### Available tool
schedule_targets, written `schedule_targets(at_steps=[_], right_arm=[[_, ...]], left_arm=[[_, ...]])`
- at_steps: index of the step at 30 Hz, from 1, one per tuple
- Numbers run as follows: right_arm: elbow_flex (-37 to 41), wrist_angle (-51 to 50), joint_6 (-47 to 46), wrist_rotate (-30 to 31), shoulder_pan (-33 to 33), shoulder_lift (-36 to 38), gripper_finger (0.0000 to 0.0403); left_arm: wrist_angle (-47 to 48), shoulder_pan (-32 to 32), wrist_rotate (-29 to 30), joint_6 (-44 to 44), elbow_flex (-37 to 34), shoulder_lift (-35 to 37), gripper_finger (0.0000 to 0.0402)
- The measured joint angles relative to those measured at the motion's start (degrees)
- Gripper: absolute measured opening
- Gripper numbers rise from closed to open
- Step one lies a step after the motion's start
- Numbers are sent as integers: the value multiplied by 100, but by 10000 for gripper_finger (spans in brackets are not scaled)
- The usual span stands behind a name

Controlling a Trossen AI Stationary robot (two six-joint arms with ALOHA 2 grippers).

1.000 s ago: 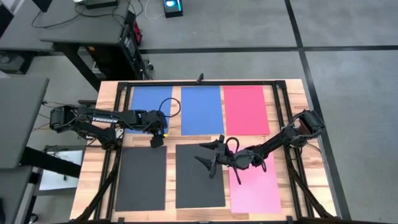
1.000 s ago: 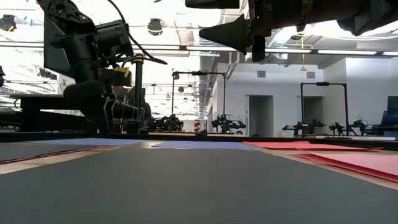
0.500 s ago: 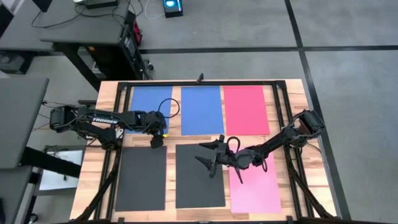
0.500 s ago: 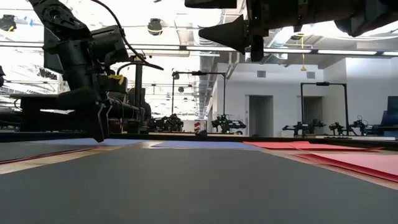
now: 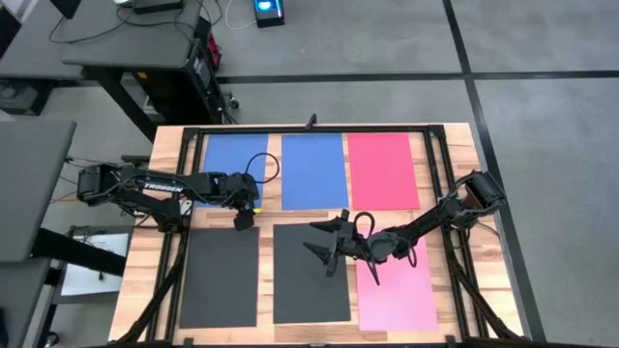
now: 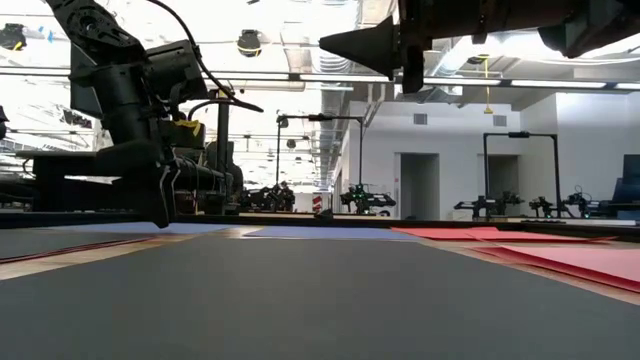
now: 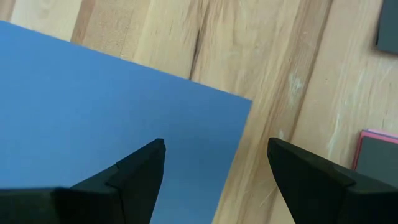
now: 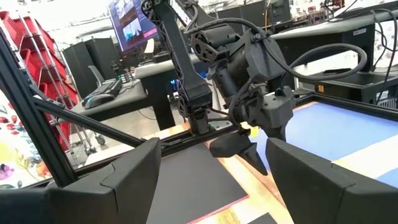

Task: Organize paper
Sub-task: Stack the blue paper on top of the blue paper

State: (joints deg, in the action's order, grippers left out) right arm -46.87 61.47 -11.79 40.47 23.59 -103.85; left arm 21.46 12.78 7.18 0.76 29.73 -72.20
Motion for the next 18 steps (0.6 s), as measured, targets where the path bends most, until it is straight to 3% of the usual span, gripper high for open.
schedule_targets(at_steps=[18], right_arm=[[0,81,177,1,-2,0,279]], left_arm=[[366,0,24,-112,0,0,265]])
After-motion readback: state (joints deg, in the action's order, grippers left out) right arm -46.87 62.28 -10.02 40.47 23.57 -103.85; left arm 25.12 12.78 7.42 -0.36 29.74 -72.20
